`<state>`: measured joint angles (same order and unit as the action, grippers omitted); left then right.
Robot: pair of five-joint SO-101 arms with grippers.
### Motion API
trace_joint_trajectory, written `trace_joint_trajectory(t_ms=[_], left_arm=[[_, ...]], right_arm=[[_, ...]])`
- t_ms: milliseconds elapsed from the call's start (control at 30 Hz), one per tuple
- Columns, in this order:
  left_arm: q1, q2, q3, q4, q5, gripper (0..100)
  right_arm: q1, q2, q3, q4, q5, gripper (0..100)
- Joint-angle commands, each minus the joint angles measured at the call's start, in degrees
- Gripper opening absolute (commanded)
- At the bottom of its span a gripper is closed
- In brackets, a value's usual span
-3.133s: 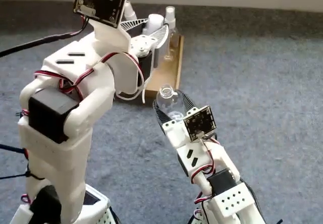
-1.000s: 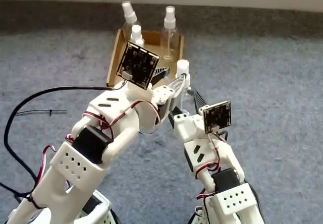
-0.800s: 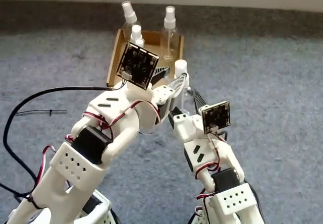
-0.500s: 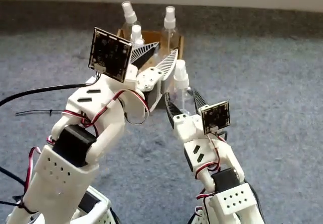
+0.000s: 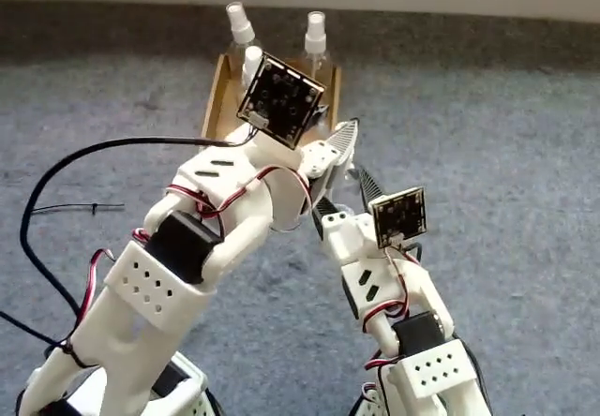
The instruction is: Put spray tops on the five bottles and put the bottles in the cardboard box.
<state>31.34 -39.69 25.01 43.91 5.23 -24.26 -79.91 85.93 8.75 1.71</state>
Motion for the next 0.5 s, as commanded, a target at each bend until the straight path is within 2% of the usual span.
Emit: trace_joint_trajectory(t_ms=[0, 200, 467], left_arm=[[1.45, 0.22, -0.13, 3.08, -0.35, 13], [-2.68, -1.89, -2.42, 3.52, -4.48, 13], [-8.75, -4.88, -10.51, 11.69, -4.75, 13]], right_arm=[[-0.40, -0.84, -1.36, -0.57, 0.70, 0.4], [-0.31, -0.92, -1.45, -0.57, 0.79, 0.4], [0.31, -0.92, -1.54, -1.01, 0.79, 0.4]])
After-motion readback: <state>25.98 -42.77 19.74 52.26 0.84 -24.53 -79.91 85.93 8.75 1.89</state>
